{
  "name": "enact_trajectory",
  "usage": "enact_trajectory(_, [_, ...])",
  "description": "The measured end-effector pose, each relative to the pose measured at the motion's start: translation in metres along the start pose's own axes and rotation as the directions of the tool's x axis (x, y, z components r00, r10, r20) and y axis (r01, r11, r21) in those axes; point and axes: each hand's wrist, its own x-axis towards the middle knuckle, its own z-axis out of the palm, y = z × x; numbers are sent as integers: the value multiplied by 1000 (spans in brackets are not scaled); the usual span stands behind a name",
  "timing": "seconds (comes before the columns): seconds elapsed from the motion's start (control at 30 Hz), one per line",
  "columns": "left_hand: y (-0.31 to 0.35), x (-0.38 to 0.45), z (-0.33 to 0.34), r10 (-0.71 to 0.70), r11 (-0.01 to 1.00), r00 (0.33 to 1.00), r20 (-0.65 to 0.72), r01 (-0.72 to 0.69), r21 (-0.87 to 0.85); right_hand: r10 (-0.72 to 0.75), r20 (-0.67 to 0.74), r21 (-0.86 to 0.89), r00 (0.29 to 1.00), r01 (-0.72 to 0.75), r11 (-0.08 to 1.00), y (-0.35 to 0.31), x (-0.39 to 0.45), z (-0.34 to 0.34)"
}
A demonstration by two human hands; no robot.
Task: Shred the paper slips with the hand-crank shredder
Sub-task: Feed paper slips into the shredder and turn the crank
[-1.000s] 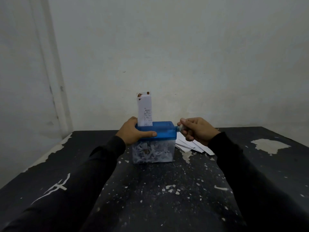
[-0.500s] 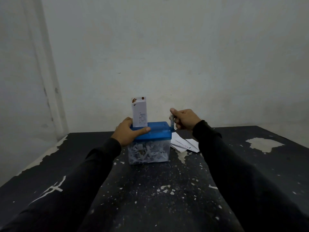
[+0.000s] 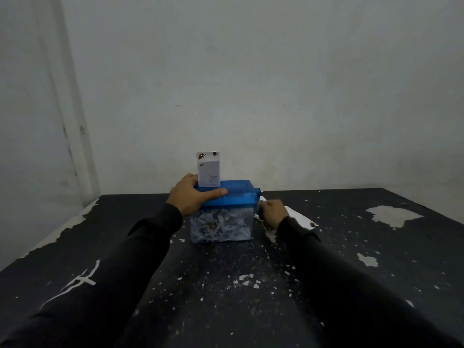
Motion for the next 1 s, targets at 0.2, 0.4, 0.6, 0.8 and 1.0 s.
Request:
enact_trajectory(0.2, [7,1,-3,-3,1000,998,56,4,-27,-189,-173,78,967,204,976,13,-41,2])
enact_trajectory(0.4, [6,6,-3,-14,999,998,61,11,51,-196,-147,442,969,242,864,-11,-60,-2])
enact_trajectory(0.6, [4,6,-4,5,1000,997,79,-7,24,-308,-157,410,938,346,844,-41,-48,-20])
enact_trajectory(0.8, [5,-1,-2,24,1000,999,49,-25,11,-237,-219,293,946,296,909,-65,14,-22])
enact_trajectory(1.0, [2,-3,-1,-3,1000,1000,16,3,-3,-64,-158,200,985,96,975,-24,40,7])
